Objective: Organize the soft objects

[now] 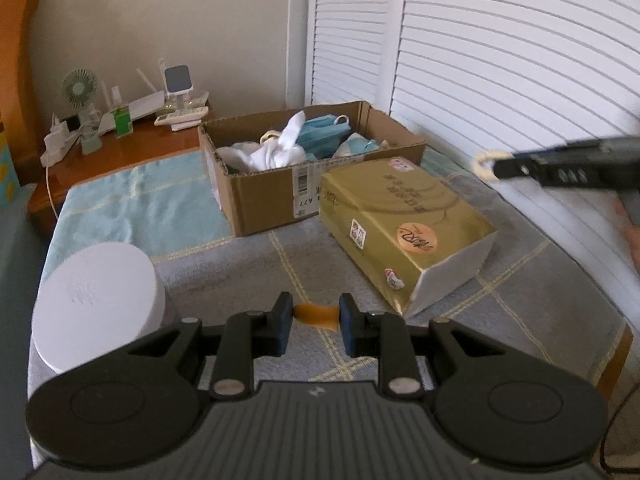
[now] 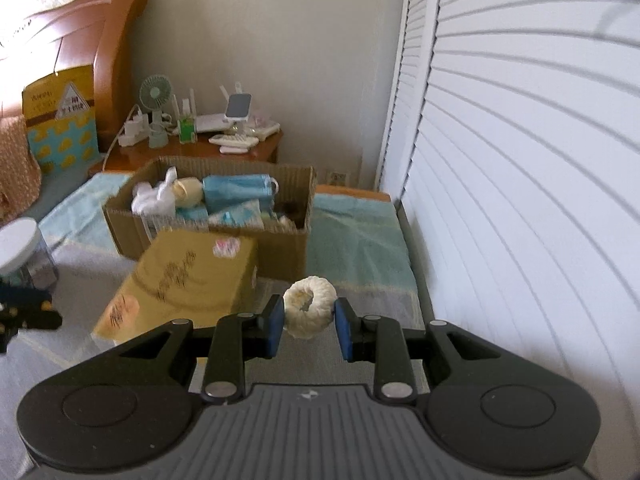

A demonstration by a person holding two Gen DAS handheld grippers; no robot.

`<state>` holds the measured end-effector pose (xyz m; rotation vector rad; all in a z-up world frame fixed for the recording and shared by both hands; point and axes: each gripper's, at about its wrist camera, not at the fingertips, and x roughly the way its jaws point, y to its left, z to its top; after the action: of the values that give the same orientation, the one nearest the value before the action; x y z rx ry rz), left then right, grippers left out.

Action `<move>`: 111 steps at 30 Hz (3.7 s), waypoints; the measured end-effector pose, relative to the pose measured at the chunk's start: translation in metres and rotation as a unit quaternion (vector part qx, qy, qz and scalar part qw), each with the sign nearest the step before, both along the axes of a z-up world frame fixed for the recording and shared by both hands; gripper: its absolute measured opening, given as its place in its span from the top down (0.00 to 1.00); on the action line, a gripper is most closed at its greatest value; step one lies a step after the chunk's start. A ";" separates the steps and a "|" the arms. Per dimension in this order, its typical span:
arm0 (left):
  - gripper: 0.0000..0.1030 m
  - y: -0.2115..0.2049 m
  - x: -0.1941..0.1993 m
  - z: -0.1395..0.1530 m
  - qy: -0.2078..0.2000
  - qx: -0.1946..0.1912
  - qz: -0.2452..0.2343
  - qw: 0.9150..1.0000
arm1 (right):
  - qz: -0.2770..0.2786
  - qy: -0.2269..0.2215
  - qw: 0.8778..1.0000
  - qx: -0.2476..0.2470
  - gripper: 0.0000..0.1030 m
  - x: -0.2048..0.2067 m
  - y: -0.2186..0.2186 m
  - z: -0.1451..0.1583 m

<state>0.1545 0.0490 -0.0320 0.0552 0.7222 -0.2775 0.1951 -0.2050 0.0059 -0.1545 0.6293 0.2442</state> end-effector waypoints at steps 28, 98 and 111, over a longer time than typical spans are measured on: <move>0.77 0.007 0.003 0.019 -0.018 0.013 -0.012 1.000 | 0.046 0.020 0.999 0.004 0.54 0.156 0.066 0.009; 0.01 -0.042 0.079 0.075 -0.055 -0.001 0.026 0.998 | -0.040 0.048 0.997 0.041 0.00 -0.008 0.011 0.014; 0.01 -0.029 0.011 0.072 -0.011 0.014 0.126 0.992 | -0.089 0.074 0.993 0.017 0.00 -0.029 0.037 0.032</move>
<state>0.1651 0.0201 0.0402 -0.0060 0.7026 -0.0260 0.1663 -0.1684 0.0380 -0.0471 0.7812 0.0948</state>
